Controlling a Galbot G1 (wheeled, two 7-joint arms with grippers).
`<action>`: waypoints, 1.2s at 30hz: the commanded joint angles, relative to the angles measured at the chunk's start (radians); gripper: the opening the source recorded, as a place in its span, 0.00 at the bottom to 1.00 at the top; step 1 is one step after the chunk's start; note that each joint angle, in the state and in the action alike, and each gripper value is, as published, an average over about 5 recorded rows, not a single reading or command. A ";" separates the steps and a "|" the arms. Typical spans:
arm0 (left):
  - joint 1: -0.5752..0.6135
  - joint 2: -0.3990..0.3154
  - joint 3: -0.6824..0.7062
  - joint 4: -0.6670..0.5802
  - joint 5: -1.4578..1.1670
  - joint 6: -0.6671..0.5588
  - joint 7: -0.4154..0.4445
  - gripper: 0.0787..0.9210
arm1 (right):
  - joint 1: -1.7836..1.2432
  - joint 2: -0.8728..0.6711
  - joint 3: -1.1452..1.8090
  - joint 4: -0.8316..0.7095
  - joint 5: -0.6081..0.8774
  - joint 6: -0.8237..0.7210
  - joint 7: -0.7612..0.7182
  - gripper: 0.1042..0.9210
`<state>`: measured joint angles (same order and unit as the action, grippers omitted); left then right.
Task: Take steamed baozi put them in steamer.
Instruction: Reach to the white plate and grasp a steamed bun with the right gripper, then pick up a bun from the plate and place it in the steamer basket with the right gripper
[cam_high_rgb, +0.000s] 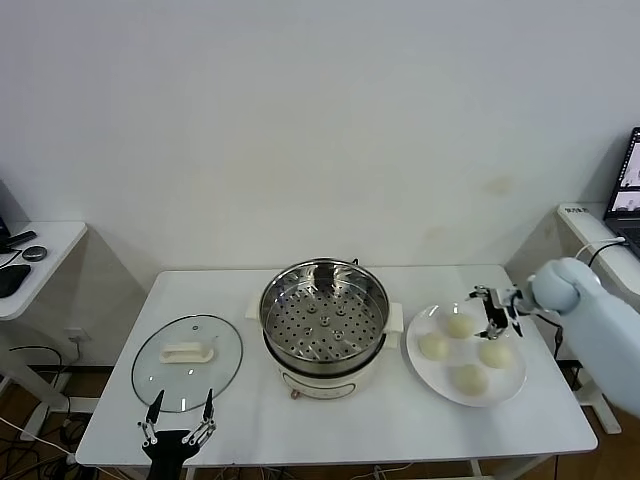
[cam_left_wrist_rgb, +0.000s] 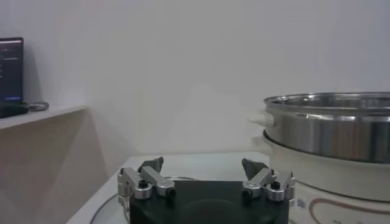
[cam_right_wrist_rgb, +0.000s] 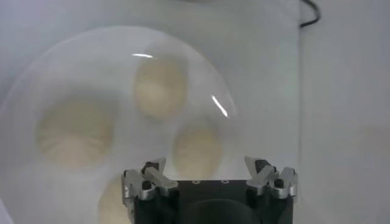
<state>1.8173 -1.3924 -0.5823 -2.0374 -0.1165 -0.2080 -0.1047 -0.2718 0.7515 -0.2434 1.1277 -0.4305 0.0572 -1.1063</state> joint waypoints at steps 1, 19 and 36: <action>-0.001 -0.003 -0.011 0.009 0.001 -0.014 0.007 0.88 | 0.220 0.118 -0.239 -0.225 -0.063 0.013 -0.072 0.88; -0.003 0.003 -0.025 0.000 0.012 -0.016 0.015 0.88 | 0.187 0.232 -0.219 -0.366 -0.108 -0.017 -0.019 0.88; -0.001 0.000 -0.031 0.001 0.011 -0.022 0.012 0.88 | 0.171 0.232 -0.207 -0.358 -0.114 -0.057 -0.021 0.59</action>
<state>1.8154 -1.3916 -0.6118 -2.0349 -0.1055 -0.2292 -0.0918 -0.1068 0.9744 -0.4454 0.7851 -0.5375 0.0083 -1.1266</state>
